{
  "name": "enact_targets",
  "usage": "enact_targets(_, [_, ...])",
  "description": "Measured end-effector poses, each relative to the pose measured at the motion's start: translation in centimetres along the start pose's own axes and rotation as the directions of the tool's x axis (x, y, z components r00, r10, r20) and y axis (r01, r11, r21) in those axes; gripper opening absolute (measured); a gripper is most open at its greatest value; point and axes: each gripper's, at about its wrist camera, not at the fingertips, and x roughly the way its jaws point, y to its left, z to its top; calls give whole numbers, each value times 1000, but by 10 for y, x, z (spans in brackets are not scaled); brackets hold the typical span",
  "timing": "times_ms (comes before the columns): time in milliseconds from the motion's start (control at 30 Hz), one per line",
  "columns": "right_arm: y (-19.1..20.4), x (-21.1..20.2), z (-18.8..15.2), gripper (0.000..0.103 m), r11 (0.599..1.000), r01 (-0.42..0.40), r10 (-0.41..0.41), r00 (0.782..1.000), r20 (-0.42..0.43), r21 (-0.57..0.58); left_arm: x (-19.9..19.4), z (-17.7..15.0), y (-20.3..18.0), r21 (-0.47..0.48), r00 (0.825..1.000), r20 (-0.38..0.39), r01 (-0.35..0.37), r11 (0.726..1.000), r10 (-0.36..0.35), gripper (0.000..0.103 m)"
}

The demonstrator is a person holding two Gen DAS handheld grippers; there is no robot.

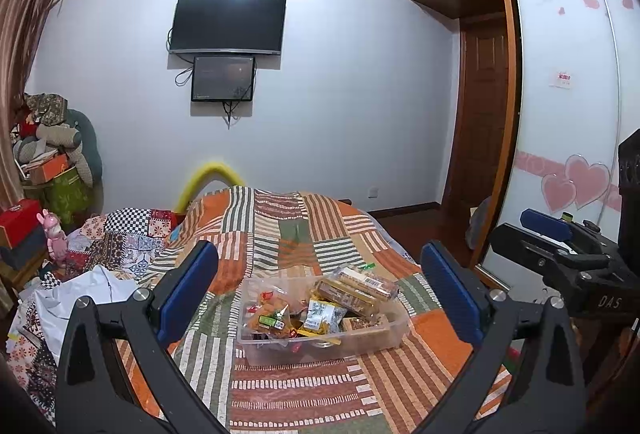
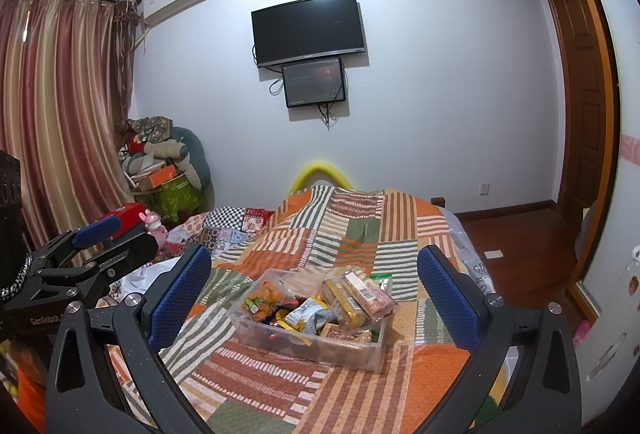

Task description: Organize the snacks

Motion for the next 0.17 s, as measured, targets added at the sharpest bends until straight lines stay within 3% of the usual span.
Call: enact_targets(167, [0, 1, 0, 103, 1000, 1, -1, 1000, -2, 0, 0, -1, 0, 0, 1000, -1, 5, 1000, -5, 103])
